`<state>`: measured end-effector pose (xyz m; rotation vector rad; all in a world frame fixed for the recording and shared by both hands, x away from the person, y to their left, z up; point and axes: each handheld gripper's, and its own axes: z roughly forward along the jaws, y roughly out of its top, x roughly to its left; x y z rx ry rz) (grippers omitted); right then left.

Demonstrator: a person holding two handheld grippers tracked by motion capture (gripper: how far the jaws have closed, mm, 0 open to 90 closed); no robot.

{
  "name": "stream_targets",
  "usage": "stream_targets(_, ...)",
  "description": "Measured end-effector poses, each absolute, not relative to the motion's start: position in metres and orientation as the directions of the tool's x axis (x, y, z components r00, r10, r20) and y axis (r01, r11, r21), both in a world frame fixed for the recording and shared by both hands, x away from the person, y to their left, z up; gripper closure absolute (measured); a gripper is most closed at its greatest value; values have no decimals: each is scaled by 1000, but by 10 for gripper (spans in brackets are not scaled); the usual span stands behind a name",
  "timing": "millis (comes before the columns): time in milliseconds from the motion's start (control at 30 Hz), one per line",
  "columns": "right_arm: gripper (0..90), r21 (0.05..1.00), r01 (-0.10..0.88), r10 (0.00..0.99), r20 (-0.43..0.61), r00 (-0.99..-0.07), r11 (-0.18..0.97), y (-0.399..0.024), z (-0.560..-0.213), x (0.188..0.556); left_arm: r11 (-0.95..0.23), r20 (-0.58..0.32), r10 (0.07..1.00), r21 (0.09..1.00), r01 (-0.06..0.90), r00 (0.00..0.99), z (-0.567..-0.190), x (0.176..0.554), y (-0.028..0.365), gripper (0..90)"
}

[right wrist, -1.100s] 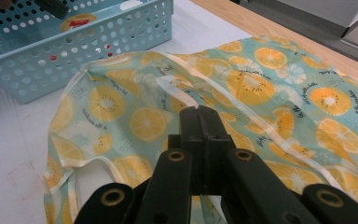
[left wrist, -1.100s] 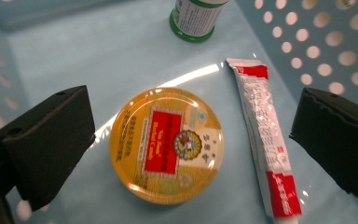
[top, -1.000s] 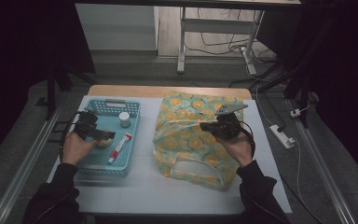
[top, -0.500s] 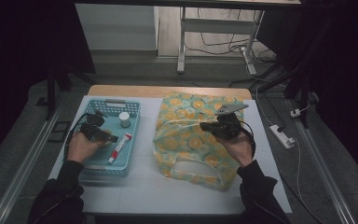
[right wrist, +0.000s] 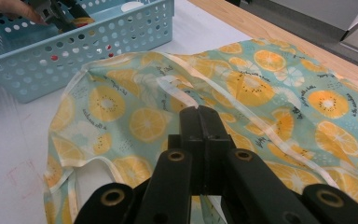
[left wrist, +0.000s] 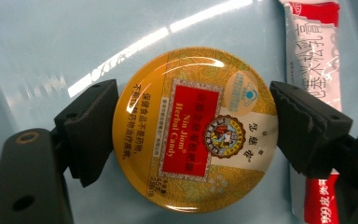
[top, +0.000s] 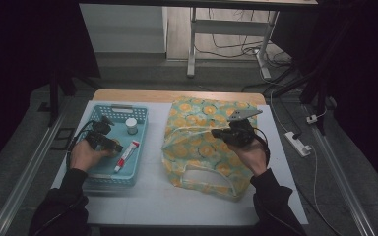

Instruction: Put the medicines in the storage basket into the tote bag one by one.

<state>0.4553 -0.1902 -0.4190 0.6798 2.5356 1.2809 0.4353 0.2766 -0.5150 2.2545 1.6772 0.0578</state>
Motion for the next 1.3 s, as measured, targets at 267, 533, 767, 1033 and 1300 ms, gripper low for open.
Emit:
stream_targets(267, 900, 807, 300, 497, 10, -868, 508, -192, -418, 455, -241, -165, 933, 374, 895, 320, -496, 430, 277, 207)
stream_targets(533, 900, 811, 297, 499, 7, -867, 504, -192, -417, 455, -252, -201, 903, 469, 847, 380, -475, 420, 274, 207)
stream_targets(767, 900, 812, 297, 499, 8, -866, 503, -192, -417, 455, -273, -212, 873, 533, 801, 439, -458, 412, 266, 208)
stream_targets(1033, 900, 815, 294, 500, 6, -866, 500, -192, -416, 455, -330, -189, 836, 578, 747, 515, -442, 403, 244, 208)
stream_targets(1300, 900, 817, 291, 499, 4, -866, 498, -192, -416, 454, -379, -183, 783, 618, 689, 595, -431, 392, 218, 208)
